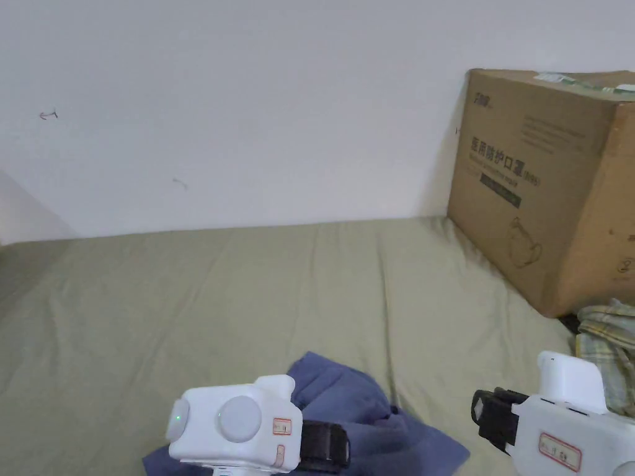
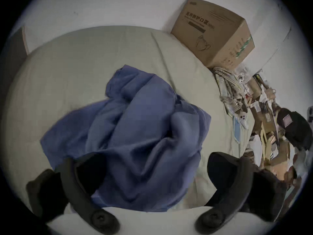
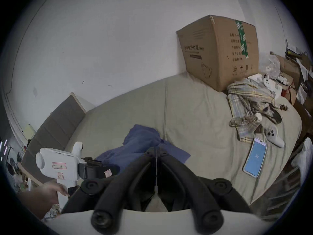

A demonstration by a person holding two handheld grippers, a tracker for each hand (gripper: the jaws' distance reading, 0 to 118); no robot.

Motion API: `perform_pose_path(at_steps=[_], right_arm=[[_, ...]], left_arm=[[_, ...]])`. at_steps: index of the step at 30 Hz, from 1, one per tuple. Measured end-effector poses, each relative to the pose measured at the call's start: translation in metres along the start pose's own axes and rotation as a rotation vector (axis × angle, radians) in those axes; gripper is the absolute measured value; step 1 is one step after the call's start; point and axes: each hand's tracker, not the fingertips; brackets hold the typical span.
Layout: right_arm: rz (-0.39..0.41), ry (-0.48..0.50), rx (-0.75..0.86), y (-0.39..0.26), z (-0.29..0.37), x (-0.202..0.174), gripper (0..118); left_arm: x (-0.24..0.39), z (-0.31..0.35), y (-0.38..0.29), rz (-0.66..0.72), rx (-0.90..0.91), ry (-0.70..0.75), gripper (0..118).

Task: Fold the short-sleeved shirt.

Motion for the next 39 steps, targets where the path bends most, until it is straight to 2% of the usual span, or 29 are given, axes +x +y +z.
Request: perform_pose_path(at_steps=[3, 5, 6, 7, 8, 10, 11, 12, 13, 14, 16, 17, 22, 25, 28, 31, 32, 33, 35, 36, 37, 39], right_arm=[[-0.01, 0.003, -0.012, -0.003, -0.005, -0.001, 2], [-0.023, 0.016, -0.014, -0.004, -0.007, -0.004, 2], [-0.028, 0.026, -0.013, -0.004, -0.007, -0.007, 2], [-0.029, 0.033, -0.013, -0.004, -0.007, -0.009, 2], [-0.027, 0.041, -0.013, -0.004, -0.007, -0.011, 2], [-0.014, 0.05, -0.011, -0.004, -0.006, -0.017, 2], [-0.006, 0.053, -0.011, -0.004, -0.006, -0.019, 2], [0.001, 0.055, -0.012, -0.004, -0.007, -0.021, 2], [0.005, 0.056, -0.013, -0.003, -0.007, -0.023, 2], [0.005, 0.058, -0.013, -0.003, -0.007, -0.024, 2], [0.001, 0.068, -0.014, -0.003, -0.008, -0.027, 2], [0.0, 0.072, -0.015, -0.003, -0.008, -0.028, 2], [0.011, 0.082, -0.015, -0.003, -0.01, -0.034, 2], [0.019, 0.08, -0.007, -0.002, -0.014, -0.036, 2], [0.023, 0.082, -0.017, 0.002, -0.021, -0.037, 2], [0.026, 0.084, -0.025, 0.003, -0.028, -0.035, 2], [0.031, 0.081, -0.03, 0.002, -0.03, -0.033, 2], [0.036, 0.075, -0.035, 0.002, -0.033, -0.031, 2], [0.035, 0.062, -0.049, 0.001, -0.039, -0.025, 2], [0.03, 0.055, -0.058, -0.001, -0.043, -0.02, 2], [0.024, 0.049, -0.067, -0.002, -0.046, -0.015, 2], [0.02, 0.022, -0.088, -0.006, -0.054, -0.006, 2]], left_arm=[[-0.013, 0.004, -0.004, 0.091, -0.11, -0.059, 117], [-0.021, 0.009, -0.006, 0.126, -0.149, -0.017, 108], [-0.025, 0.017, -0.008, 0.138, -0.116, 0.022, 98], [-0.028, 0.025, -0.008, 0.124, -0.066, 0.048, 78], [-0.03, 0.036, -0.008, 0.078, -0.015, 0.086, 67], [-0.027, 0.061, -0.008, -0.065, 0.057, 0.196, 63], [-0.026, 0.077, -0.008, -0.133, 0.1, 0.225, 55], [-0.028, 0.095, -0.009, -0.163, 0.142, 0.227, 41], [-0.033, 0.11, -0.01, -0.134, 0.174, 0.201, 22], [-0.042, 0.128, -0.014, -0.066, 0.219, 0.162, 15], [-0.058, 0.154, -0.025, 0.042, 0.271, 0.144, 14], [-0.067, 0.165, -0.033, 0.069, 0.287, 0.138, 7], [-0.096, 0.21, -0.072, 0.112, 0.476, 0.198, 0], [-0.099, 0.22, -0.072, 0.094, 0.505, 0.215, 0], [-0.104, 0.203, -0.048, 0.056, 0.457, 0.215, 0], [-0.126, 0.15, -0.014, 0.123, 0.27, 0.19, 1], [-0.138, 0.128, -0.003, 0.166, 0.205, 0.209, 6], [-0.15, 0.108, 0.003, 0.213, 0.17, 0.208, 21], [-0.172, 0.067, 0.012, 0.276, 0.112, 0.186, 96], [-0.18, 0.048, 0.013, 0.313, 0.089, 0.212, 115], [-0.187, 0.033, 0.015, 0.327, 0.078, 0.239, 118], [-0.201, -0.001, 0.015, 0.362, 0.029, 0.285, 114]])
